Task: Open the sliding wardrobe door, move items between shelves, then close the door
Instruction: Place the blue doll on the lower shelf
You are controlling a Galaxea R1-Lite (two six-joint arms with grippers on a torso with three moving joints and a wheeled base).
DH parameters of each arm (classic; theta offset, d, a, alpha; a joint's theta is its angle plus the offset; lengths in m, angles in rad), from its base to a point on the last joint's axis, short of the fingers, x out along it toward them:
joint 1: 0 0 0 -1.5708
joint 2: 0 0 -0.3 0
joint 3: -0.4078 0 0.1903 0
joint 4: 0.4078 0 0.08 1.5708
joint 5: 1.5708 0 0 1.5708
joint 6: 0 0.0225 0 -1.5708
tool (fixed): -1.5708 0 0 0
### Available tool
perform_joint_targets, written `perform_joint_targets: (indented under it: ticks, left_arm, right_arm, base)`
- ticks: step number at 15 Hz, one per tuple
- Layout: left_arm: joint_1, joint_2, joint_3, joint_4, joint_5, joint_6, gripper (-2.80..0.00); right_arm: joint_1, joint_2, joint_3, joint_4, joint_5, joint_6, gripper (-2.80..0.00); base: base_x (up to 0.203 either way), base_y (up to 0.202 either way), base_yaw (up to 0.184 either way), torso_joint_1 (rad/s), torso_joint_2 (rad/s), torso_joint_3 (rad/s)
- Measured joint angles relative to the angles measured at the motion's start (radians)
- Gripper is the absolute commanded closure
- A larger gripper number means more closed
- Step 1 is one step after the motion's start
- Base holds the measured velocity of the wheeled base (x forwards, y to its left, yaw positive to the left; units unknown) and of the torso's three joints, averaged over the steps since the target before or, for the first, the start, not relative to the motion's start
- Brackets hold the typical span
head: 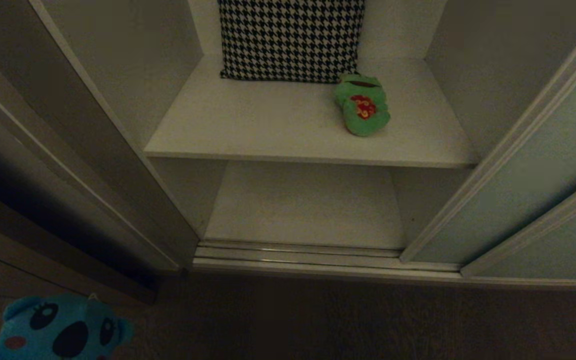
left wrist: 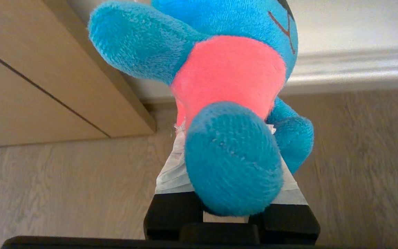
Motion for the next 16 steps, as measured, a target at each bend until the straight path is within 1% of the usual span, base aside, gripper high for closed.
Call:
perform_joint_targets:
  ticks: [3,5,10,13,16]
  left_arm:
    - [0.000,-0.003,0.023,-0.056,0.020,0.008,0.00]
    - [0.000,-0.004,0.030,-0.074,0.019,-0.008,0.00]
    - [0.000,-0.004,0.035,-0.072,0.020,-0.006,0.00]
    - [0.000,-0.004,0.036,-0.074,0.029,-0.028,0.00]
    - [0.000,-0.004,0.036,-0.073,0.029,-0.025,0.00]
  right_arm:
    - [-0.001,0.000,0.000,0.000,0.001,0.000,0.00]
    - [-0.001,0.000,0.000,0.000,0.000,0.000,0.00]
    - [0.000,0.000,0.000,0.000,0.000,0.000,0.00]
    - [0.000,0.000,0.000,0.000,0.000,0.000,0.00]
    - [-0.001,0.000,0.000,0.000,0.000,0.000,0.00]
  base:
    - [0.000,0.000,0.000,0.000,0.00,0.000]
    - [0.000,0.000,0.000,0.000,0.00,0.000]
    - [0.000,0.000,0.000,0.000,0.00,0.000]
    - [0.000,0.000,0.000,0.000,0.00,0.000]
    - [0.000,0.000,0.000,0.000,0.00,0.000]
